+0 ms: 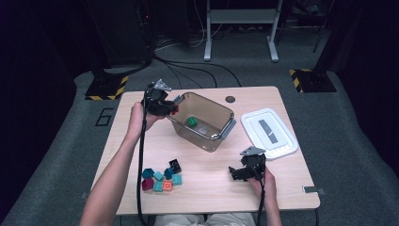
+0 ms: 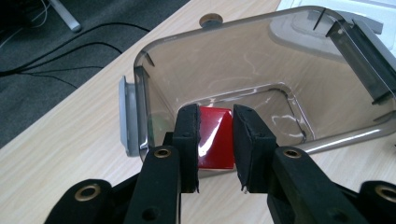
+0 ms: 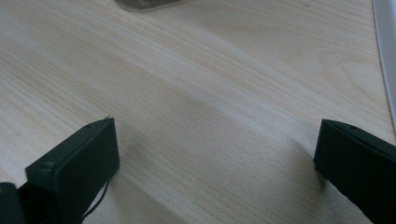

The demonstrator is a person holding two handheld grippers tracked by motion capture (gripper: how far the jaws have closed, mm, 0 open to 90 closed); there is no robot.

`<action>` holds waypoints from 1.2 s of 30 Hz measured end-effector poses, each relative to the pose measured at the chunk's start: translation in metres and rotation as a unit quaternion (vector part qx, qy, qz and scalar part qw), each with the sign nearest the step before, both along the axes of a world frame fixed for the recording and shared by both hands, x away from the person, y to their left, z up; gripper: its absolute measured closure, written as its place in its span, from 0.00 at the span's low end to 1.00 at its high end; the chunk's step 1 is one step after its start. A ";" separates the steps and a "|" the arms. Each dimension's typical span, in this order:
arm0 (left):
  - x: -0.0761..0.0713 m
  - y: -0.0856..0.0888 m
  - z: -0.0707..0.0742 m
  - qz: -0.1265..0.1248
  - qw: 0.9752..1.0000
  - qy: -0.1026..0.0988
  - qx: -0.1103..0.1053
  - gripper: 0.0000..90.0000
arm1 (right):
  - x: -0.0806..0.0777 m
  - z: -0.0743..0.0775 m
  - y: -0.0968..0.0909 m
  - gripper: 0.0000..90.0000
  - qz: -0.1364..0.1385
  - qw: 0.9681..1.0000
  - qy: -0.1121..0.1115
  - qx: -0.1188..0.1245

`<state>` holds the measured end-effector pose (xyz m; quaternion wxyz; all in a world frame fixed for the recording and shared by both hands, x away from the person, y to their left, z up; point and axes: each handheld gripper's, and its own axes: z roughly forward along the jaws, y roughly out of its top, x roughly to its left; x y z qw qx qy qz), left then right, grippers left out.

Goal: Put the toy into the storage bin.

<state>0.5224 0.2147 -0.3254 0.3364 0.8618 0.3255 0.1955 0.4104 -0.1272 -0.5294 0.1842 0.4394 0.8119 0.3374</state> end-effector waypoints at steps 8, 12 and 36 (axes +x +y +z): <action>0.012 -0.011 0.002 -0.004 1.000 0.005 0.003 0.80 | 0.000 0.000 0.000 0.00 0.000 1.000 0.000 -0.001; 0.017 -0.015 -0.001 -0.004 1.000 0.008 0.008 0.80 | 0.000 0.000 0.000 0.00 0.000 1.000 0.000 0.000; 0.054 -0.037 -0.026 0.013 0.998 0.052 0.023 0.80 | 0.000 0.000 0.000 0.00 0.000 1.000 -0.001 -0.001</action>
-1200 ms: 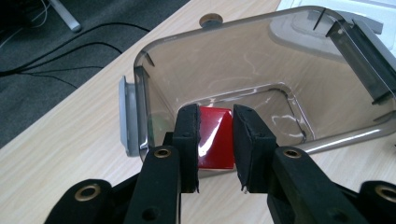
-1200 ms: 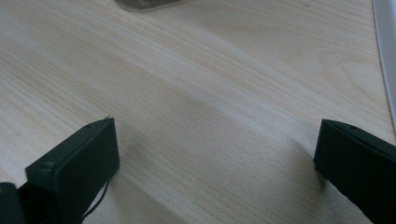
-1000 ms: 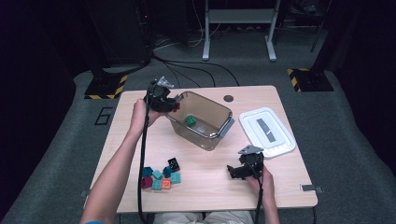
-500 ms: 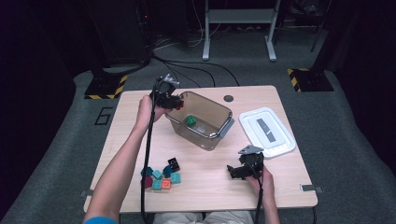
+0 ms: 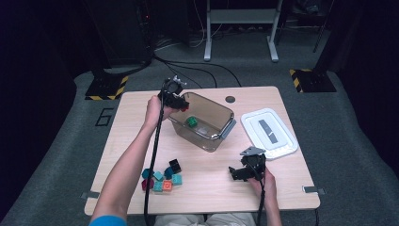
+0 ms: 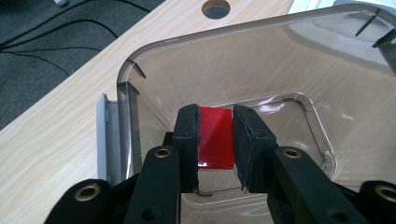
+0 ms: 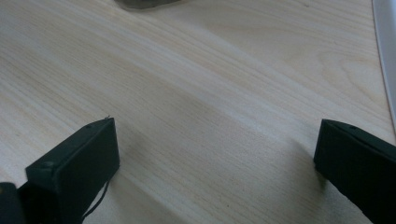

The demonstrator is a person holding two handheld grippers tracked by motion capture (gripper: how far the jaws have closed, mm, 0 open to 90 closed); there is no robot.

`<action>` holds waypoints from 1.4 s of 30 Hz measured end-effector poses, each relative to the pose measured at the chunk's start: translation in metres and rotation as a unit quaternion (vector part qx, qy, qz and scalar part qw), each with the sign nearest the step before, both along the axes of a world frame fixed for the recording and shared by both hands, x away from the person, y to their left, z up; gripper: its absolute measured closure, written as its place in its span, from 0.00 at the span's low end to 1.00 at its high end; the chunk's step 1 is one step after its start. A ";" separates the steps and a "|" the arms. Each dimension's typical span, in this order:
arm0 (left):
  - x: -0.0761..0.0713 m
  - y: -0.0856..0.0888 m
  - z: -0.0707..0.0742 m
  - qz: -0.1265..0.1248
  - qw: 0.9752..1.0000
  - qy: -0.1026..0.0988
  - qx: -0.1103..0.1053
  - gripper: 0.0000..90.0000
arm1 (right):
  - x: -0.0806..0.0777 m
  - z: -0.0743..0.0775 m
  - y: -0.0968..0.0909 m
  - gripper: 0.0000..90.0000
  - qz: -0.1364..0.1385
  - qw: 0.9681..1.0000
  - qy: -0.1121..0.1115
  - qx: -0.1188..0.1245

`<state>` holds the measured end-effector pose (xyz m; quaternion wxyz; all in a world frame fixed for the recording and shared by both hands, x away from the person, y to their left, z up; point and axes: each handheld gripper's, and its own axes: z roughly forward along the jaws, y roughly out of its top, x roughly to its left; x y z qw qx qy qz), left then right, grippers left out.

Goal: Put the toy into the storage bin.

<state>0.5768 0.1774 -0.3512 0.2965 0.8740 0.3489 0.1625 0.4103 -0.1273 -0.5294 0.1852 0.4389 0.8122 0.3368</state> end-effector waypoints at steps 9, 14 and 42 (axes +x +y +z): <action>0.009 -0.005 -0.008 0.012 1.000 0.007 0.001 0.80 | 0.000 0.000 0.000 0.00 0.000 1.000 0.000 0.001; 0.011 -0.005 -0.007 0.018 1.000 0.006 -0.001 0.79 | 0.000 0.000 0.000 0.00 0.003 1.000 -0.004 0.000; -0.058 0.022 0.028 0.012 0.999 -0.048 -0.019 0.10 | 0.001 0.000 0.000 0.00 0.003 1.000 -0.003 0.000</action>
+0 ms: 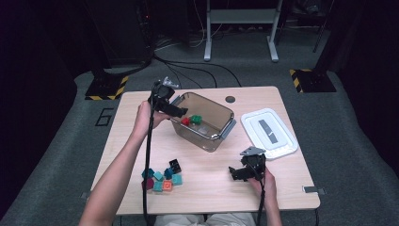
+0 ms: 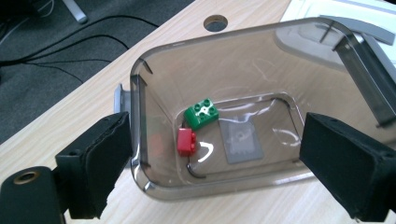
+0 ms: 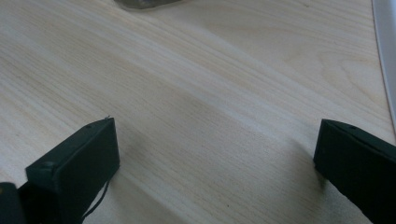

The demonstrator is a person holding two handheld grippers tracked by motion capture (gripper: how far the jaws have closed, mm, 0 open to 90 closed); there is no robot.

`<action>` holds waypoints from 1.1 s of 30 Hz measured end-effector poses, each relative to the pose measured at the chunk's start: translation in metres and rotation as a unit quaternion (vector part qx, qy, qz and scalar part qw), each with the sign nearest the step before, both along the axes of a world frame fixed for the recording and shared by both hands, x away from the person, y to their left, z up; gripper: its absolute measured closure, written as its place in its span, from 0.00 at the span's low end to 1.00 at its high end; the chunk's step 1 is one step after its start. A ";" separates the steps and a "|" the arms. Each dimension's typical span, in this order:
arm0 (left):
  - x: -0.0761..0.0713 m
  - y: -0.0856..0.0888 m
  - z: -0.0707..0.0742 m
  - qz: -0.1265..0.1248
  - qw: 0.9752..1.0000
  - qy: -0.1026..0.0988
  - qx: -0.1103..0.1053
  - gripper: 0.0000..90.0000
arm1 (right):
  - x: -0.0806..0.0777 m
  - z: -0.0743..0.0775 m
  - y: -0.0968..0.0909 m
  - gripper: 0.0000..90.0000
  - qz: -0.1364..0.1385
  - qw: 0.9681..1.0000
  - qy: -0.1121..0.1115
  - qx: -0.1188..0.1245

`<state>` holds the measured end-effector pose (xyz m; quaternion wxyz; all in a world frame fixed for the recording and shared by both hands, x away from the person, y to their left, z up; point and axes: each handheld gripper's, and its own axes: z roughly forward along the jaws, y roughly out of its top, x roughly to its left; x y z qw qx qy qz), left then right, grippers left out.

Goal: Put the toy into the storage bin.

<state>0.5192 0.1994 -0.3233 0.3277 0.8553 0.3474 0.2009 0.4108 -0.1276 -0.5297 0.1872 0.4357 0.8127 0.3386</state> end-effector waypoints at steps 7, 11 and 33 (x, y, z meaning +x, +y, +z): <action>-0.020 0.019 -0.012 0.002 1.000 0.001 -0.005 0.08 | -0.001 0.000 0.000 0.00 -0.002 1.000 0.004 0.001; -0.031 0.032 -0.020 0.010 1.000 0.003 -0.010 0.08 | 0.000 0.000 0.000 0.00 -0.002 1.000 0.003 0.001; -0.067 0.068 -0.101 0.009 0.998 0.057 -0.010 0.07 | 0.000 0.000 0.001 0.00 -0.003 1.000 0.004 0.001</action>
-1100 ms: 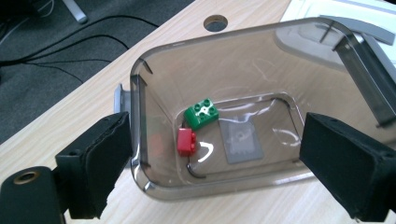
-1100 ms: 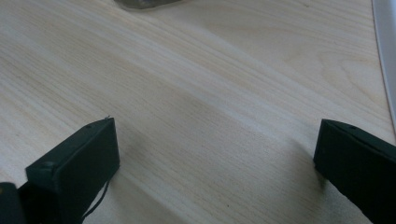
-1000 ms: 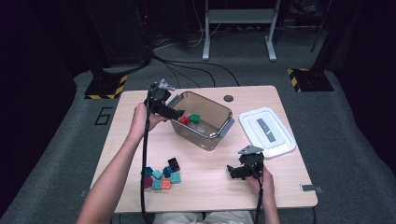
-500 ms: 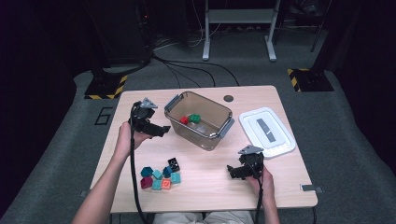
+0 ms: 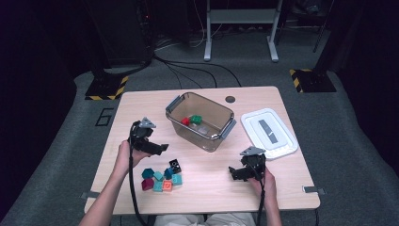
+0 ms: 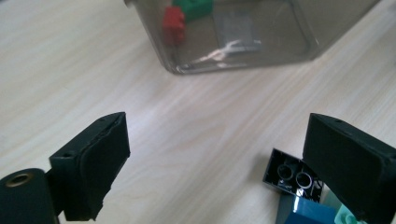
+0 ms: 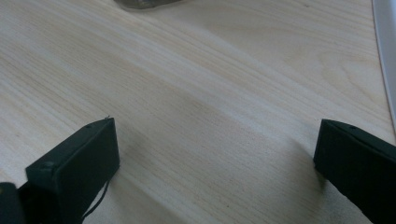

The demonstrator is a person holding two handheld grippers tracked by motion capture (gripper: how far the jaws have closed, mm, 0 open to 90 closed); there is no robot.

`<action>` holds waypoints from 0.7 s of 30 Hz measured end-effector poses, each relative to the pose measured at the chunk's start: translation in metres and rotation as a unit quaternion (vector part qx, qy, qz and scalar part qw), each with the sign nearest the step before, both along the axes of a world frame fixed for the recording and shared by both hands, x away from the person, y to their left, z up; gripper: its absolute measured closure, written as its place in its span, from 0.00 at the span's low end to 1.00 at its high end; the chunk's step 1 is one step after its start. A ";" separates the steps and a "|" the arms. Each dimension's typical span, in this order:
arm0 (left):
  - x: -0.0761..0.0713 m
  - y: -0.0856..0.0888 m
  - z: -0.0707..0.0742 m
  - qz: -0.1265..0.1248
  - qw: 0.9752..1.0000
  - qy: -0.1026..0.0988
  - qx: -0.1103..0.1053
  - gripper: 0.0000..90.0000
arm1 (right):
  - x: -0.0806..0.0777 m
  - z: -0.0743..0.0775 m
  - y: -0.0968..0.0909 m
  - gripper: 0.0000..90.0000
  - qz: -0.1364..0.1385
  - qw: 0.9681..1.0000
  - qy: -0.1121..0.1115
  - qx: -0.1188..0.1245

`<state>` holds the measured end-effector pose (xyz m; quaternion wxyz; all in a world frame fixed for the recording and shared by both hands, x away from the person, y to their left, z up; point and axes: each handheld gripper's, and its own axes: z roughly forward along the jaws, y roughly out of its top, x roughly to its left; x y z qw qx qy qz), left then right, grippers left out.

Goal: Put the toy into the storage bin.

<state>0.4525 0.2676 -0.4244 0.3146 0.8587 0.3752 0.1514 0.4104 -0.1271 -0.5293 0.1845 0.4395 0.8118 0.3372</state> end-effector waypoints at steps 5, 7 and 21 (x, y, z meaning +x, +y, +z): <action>-0.006 -0.016 -0.019 -0.027 0.999 0.025 0.010 0.05 | 0.000 0.000 0.000 0.00 0.000 1.000 -0.001 -0.001; -0.010 -0.023 -0.024 -0.043 0.998 0.032 0.013 0.05 | 0.000 0.000 0.000 0.00 0.000 1.000 0.000 -0.001; -0.014 -0.046 -0.048 -0.098 0.991 0.077 0.051 0.21 | 0.000 0.000 0.000 0.00 0.001 1.000 -0.001 -0.002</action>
